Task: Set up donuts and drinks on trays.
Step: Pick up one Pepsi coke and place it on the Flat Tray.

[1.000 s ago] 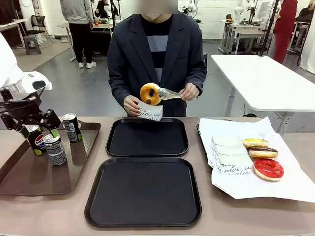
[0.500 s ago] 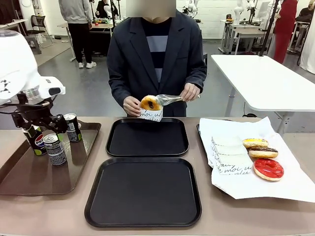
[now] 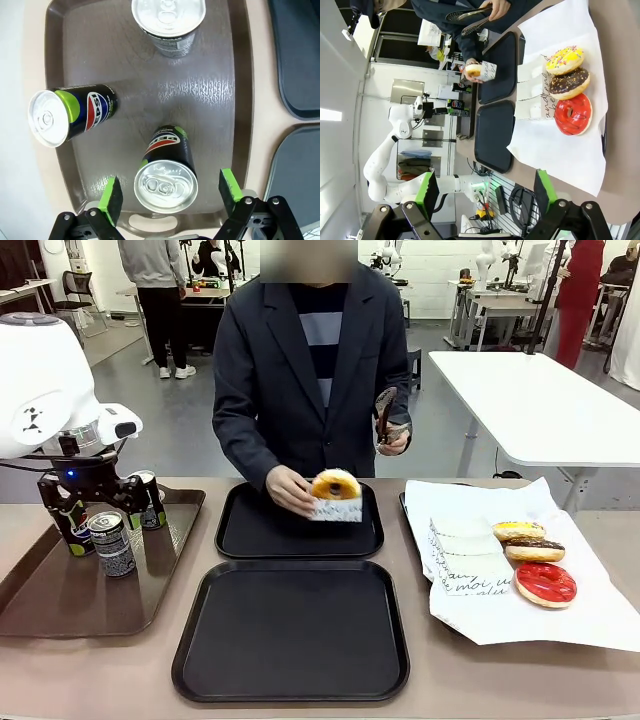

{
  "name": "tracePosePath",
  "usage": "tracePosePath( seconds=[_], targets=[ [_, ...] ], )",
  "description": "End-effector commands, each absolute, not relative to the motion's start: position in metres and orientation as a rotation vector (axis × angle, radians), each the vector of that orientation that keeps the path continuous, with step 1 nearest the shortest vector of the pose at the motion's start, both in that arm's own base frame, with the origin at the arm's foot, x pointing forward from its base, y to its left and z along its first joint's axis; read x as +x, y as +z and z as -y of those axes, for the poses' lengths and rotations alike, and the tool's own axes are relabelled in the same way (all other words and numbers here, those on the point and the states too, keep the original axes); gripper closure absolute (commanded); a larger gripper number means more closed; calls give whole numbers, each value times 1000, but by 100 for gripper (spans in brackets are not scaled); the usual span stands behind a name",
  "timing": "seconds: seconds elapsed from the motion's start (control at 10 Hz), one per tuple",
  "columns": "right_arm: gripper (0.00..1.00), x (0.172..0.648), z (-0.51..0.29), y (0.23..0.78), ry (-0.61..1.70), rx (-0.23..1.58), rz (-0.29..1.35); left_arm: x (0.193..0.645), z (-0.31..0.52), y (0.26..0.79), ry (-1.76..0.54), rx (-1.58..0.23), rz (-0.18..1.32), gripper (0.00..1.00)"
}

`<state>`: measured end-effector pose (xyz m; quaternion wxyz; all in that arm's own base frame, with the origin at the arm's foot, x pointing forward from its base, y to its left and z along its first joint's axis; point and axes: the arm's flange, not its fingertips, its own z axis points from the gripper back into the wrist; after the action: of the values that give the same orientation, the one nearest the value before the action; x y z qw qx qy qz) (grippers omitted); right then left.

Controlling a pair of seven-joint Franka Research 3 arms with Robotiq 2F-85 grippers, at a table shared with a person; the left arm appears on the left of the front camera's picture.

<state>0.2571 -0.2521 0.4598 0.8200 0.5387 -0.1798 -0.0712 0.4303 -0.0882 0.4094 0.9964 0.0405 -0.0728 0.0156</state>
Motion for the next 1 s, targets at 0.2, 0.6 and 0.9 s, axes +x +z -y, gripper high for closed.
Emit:
tracePosePath(
  seconds=[0.2, 0.6, 0.9],
  targets=[
    [0, 257, 253, 460, -138, 1161, 400, 445, 81, 389, 95, 69, 134, 0],
    [0, 257, 253, 460, -138, 1161, 400, 446, 75, 378, 84, 35, 115, 0],
    [0, 257, 253, 460, -138, 1161, 400, 445, 76, 376, 74, 23, 111, 0]
  ],
)
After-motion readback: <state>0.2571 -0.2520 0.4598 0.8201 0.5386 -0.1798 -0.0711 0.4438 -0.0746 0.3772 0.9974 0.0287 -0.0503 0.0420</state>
